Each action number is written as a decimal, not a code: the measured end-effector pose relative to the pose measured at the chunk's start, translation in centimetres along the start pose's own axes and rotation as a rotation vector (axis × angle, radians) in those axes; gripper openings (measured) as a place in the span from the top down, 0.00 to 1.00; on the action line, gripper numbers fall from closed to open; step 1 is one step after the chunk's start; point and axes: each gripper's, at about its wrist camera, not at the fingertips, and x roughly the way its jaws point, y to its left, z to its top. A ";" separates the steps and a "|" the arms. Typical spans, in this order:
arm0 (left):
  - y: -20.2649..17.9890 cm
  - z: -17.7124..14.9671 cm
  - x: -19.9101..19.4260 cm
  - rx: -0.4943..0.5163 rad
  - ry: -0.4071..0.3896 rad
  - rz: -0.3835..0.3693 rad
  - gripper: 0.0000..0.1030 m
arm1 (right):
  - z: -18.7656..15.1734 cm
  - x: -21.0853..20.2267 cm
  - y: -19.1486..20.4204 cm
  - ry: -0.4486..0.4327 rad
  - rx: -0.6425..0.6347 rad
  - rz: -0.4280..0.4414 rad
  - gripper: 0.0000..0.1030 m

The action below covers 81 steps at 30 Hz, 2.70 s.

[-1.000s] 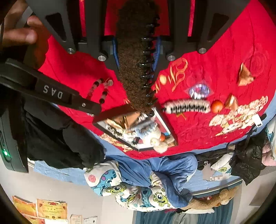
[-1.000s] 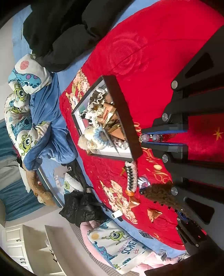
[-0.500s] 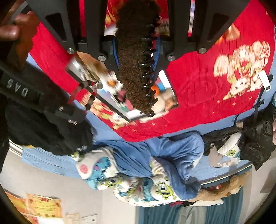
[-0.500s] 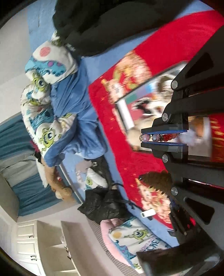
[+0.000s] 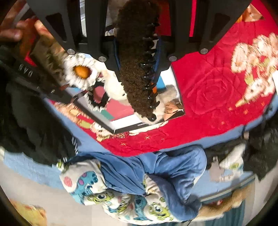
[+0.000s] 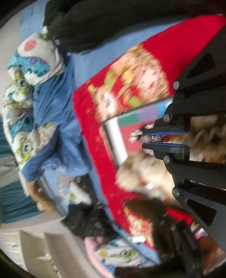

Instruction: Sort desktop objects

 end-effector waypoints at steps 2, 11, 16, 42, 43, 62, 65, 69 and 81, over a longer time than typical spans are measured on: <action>-0.5 -0.3 0.0 0.014 -0.021 0.017 0.68 | -0.2 0.1 -0.4 -0.002 -0.005 -0.027 0.92; -1.1 -3.3 -1.2 0.041 -0.088 0.055 0.66 | -0.7 1.3 -0.2 0.028 -0.029 0.007 0.92; -0.8 -3.5 -1.1 0.012 -0.088 0.026 0.66 | -1.0 1.7 -0.4 0.042 -0.020 0.001 0.92; -0.8 -3.3 -1.5 -0.012 -0.109 0.036 0.49 | -1.2 1.1 -0.1 0.021 -0.030 -0.006 0.88; -0.8 -3.3 -1.5 -0.013 -0.108 0.035 0.48 | -1.2 1.1 0.0 0.021 -0.033 -0.006 0.88; 0.2 -3.2 -2.1 -0.062 -0.119 -0.003 0.00 | -0.8 -1.2 -0.9 -0.085 0.038 0.058 0.00; 0.2 -3.2 -1.9 -0.060 -0.116 -0.001 0.00 | -0.9 -0.8 -0.9 -0.071 0.037 0.057 0.00; 0.2 -3.3 -1.9 -0.063 -0.114 -0.009 0.00 | -1.0 -0.6 -1.0 -0.074 0.042 0.058 0.00; 0.6 -3.0 -2.5 -0.045 -0.095 -0.060 0.00 | -1.1 -1.9 -1.9 -0.143 0.064 0.064 0.00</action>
